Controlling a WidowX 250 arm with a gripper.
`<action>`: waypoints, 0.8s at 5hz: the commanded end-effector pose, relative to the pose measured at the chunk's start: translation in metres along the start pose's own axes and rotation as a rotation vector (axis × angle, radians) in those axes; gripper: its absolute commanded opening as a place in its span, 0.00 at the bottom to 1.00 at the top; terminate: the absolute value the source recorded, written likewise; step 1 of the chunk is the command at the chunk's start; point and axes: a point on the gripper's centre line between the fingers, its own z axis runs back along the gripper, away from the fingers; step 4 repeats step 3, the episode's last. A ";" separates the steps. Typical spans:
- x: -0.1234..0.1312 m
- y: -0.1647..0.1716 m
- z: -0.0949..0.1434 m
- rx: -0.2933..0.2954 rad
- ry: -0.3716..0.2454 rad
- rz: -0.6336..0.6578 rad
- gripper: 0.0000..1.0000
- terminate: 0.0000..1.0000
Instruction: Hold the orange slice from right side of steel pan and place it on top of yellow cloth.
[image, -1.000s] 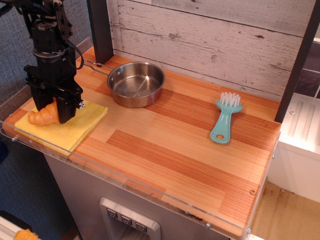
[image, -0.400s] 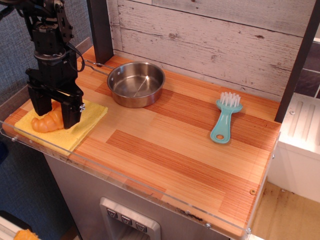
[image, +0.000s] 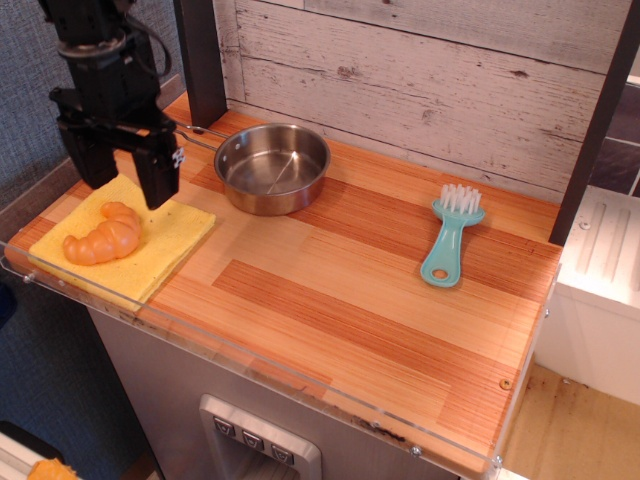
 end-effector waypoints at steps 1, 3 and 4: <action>0.005 -0.002 0.025 0.047 -0.068 -0.038 1.00 0.00; 0.005 -0.002 0.025 0.047 -0.068 -0.038 1.00 1.00; 0.005 -0.002 0.025 0.047 -0.068 -0.038 1.00 1.00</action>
